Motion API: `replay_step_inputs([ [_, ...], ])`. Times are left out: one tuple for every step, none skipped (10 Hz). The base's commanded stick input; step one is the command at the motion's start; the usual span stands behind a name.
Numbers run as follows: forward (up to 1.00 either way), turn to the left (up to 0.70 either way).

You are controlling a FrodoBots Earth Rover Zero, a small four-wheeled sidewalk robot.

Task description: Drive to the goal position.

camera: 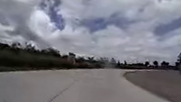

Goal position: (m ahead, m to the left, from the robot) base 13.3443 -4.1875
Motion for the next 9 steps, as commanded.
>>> replay_step_inputs([
  [0.69, 0.01],
  [0.69, 0.01],
  [0.69, 0.01],
  [0.69, 0.01],
  [0.69, 0.01],
  [0.69, 0.01],
  [0.69, 0.01],
  [0.69, 0.01],
  [0.69, 0.01],
])
